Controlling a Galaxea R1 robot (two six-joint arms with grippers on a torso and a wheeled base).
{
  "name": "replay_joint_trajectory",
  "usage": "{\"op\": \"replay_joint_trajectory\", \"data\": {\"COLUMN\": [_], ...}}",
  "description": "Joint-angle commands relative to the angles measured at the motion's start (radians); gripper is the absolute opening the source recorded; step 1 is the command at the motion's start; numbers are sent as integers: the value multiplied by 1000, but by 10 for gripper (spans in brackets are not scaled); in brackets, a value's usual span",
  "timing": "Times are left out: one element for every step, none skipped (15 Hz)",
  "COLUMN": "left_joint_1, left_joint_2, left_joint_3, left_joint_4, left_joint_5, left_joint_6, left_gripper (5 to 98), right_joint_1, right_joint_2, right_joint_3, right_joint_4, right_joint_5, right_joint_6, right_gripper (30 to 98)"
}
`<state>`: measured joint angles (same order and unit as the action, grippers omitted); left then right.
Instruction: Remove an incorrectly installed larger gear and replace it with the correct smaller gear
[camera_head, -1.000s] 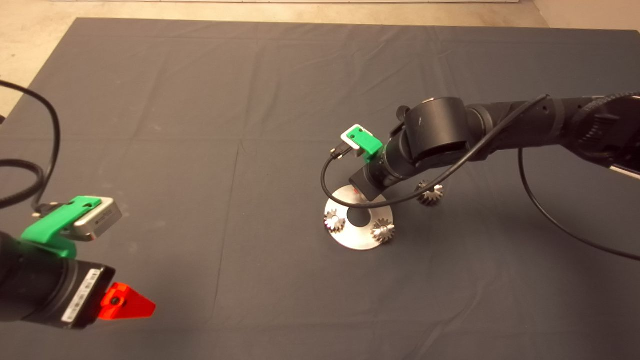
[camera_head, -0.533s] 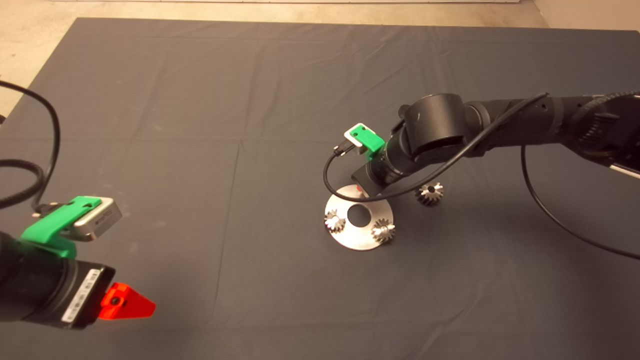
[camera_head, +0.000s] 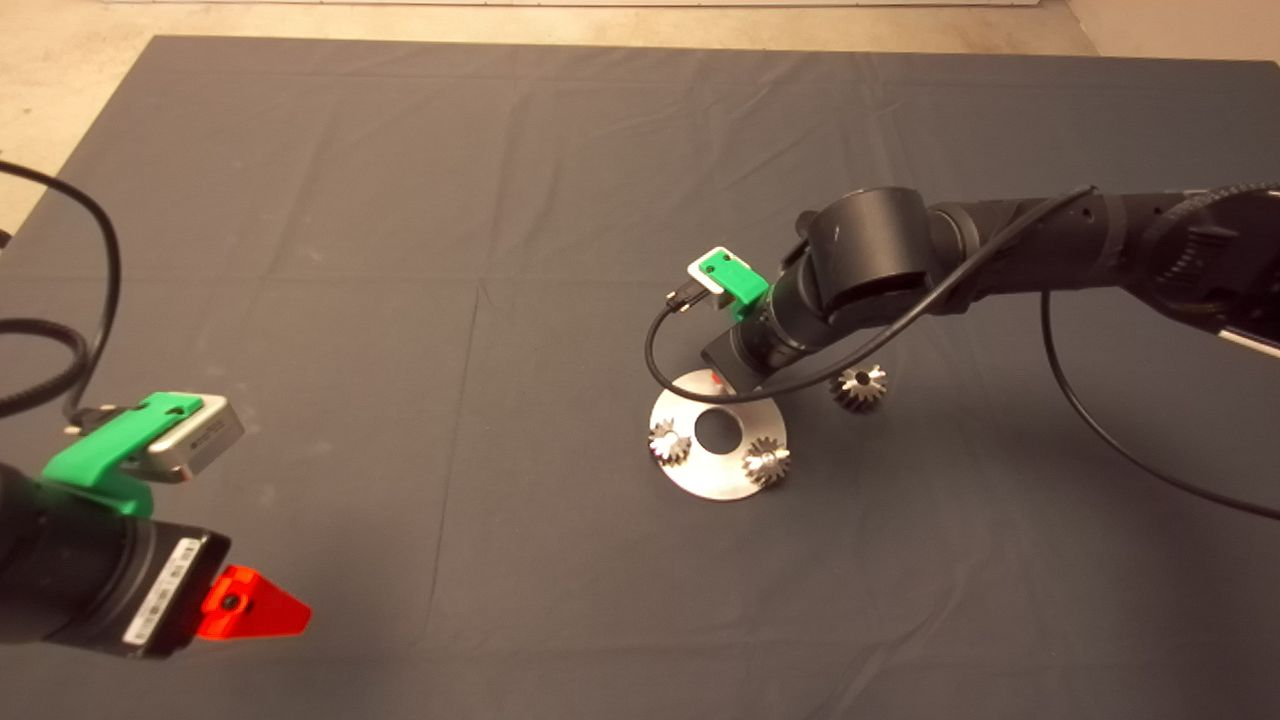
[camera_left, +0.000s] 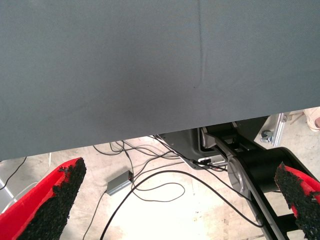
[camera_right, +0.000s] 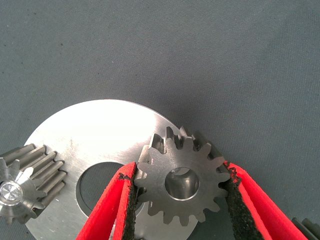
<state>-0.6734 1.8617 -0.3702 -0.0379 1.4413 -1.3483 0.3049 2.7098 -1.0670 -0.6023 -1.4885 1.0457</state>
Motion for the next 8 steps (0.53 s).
{"op": "replay_joint_trajectory", "data": {"left_joint_1": [-2, -2, -2, -2, -2, -2, -2, -2], "left_joint_2": [-2, -2, -2, -2, -2, -2, -2, -2], "left_joint_3": [16, 16, 16, 16, 16, 16, 16, 16], "left_joint_4": [-17, -17, -17, -17, -17, -17, -17, -17], "left_joint_5": [7, 5, 5, 5, 5, 5, 5, 5], "left_joint_6": [5, 5, 5, 5, 5, 5, 5, 5], "left_gripper": [977, 977, 977, 977, 977, 977, 977, 977], "right_joint_1": [17, 17, 16, 16, 16, 16, 16, 16], "right_joint_2": [3, 2, -1, -3, -2, 0, 2, 2], "right_joint_3": [3, 3, 3, 3, 3, 3, 3, -3], "right_joint_4": [19, 19, 19, 19, 18, 18, 18, 18], "right_joint_5": [7, 8, 13, 16, 16, 17, 28, 40], "right_joint_6": [8, 7, 7, 7, 5, 5, 5, 5], "right_gripper": [403, 403, 403, 404, 403, 403, 404, 403]}}
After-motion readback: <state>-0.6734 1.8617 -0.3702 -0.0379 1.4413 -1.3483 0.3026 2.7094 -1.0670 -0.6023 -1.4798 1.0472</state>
